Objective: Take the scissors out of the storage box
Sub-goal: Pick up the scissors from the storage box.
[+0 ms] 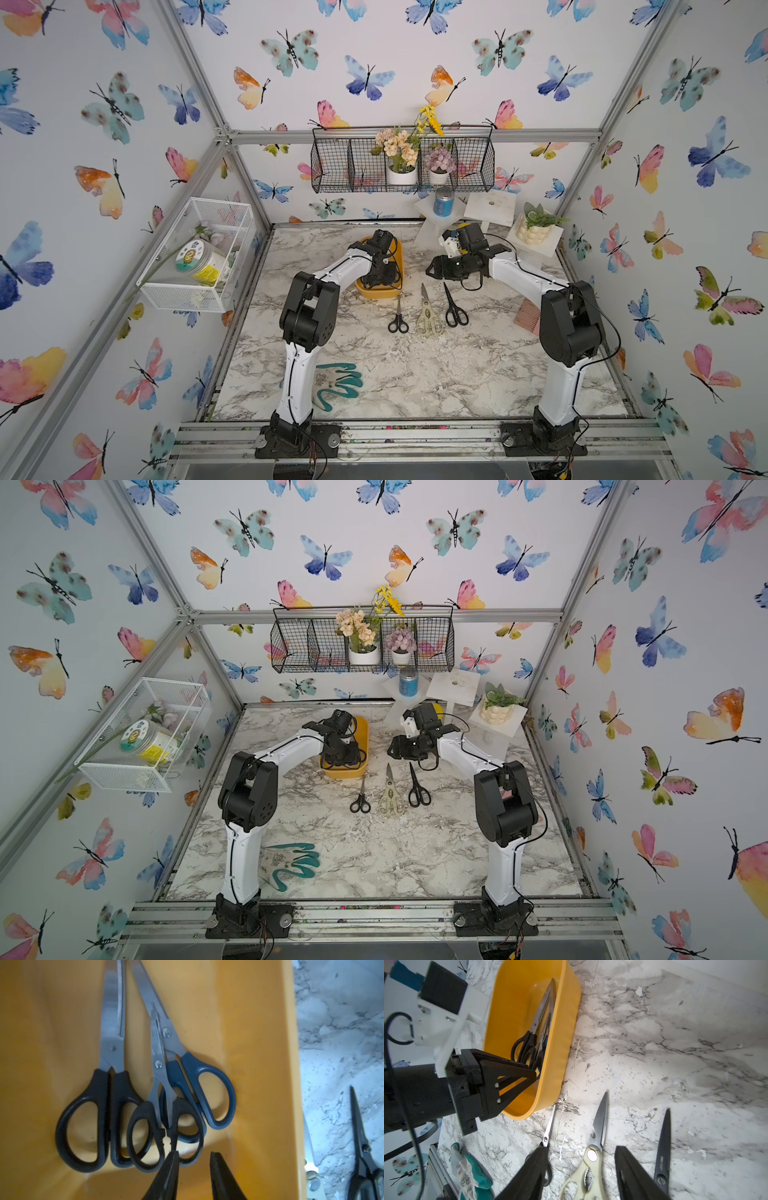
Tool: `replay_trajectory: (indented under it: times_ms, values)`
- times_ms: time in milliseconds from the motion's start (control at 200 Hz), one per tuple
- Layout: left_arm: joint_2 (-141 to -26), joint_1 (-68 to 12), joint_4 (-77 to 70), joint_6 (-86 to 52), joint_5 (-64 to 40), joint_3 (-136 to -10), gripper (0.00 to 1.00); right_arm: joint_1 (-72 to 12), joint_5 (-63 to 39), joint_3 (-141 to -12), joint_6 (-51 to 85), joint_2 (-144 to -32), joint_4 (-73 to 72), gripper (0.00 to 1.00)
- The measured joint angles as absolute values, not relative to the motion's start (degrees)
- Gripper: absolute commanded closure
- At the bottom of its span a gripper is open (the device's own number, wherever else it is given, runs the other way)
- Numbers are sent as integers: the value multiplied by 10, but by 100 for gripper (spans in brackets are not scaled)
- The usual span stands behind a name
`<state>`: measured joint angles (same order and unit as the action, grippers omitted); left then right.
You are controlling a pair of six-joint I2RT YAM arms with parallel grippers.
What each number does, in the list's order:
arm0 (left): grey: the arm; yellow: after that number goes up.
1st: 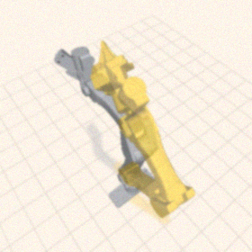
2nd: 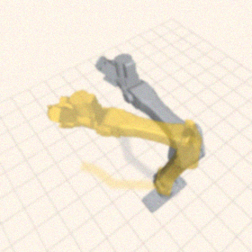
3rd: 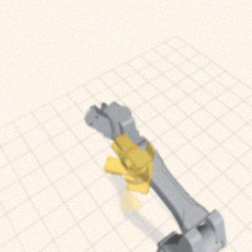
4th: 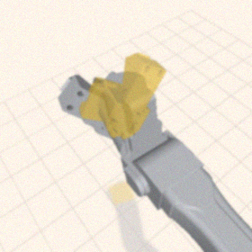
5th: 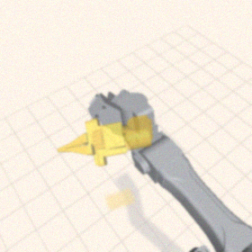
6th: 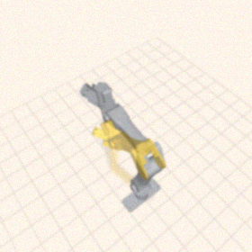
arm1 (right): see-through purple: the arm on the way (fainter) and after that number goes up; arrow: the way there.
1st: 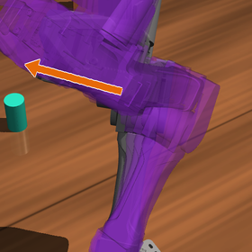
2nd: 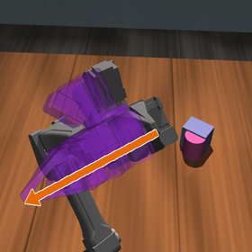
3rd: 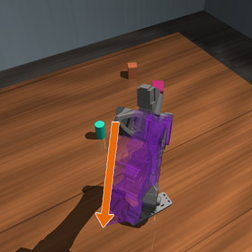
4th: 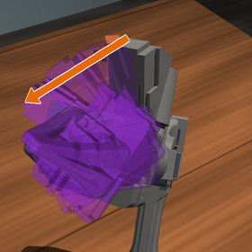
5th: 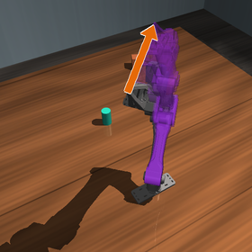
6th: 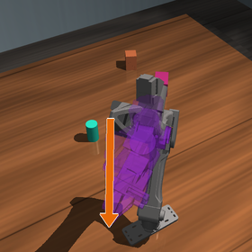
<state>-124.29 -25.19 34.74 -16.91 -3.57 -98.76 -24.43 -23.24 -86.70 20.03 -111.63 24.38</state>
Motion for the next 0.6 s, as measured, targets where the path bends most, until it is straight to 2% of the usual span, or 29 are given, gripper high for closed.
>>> replay_trajectory:
  times_ms: [601]
  values:
    - [-1251, -241, 344, -178, 2, -988, 68, -244, -232, -856, 201, -1115, 244, 42]
